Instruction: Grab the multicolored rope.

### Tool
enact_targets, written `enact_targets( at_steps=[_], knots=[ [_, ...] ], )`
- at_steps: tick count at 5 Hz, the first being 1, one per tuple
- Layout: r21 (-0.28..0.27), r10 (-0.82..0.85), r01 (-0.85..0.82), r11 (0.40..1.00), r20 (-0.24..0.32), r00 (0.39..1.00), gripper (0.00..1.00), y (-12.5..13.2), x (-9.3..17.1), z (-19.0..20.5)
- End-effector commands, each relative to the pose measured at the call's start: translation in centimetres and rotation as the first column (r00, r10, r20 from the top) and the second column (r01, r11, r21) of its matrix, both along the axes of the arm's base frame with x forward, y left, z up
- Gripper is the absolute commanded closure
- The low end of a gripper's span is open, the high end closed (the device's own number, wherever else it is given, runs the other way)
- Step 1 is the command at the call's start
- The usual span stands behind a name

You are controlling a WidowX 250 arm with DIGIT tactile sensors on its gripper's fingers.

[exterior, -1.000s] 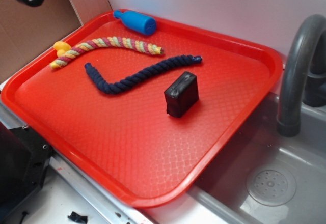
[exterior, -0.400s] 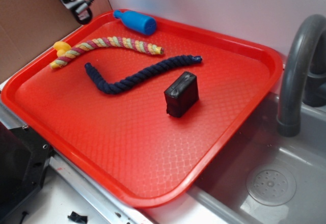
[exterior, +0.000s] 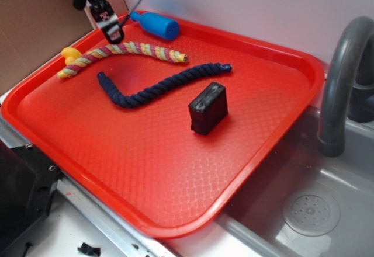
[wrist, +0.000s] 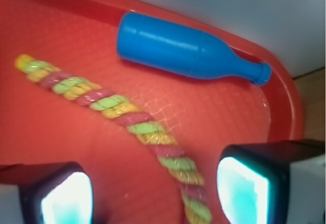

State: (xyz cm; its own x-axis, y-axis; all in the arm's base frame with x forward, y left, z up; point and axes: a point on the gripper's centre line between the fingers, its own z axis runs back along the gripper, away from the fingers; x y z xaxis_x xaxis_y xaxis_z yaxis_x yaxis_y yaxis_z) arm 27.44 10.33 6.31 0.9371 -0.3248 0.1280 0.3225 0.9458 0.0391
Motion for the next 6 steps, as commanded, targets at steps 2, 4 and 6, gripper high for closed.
enact_targets(
  at_steps=[2,4,6],
  knots=[
    [-0.001,-0.054,0.054,0.999,-0.067,0.996,0.00,0.5,1.3,-4.9],
    [-0.002,-0.096,0.096,0.995,-0.082,0.992,1.00,0.5,1.4,-5.3],
    [0.045,-0.077,0.082,0.996,-0.101,0.992,1.00,0.1,1.0,-4.8]
  ],
)
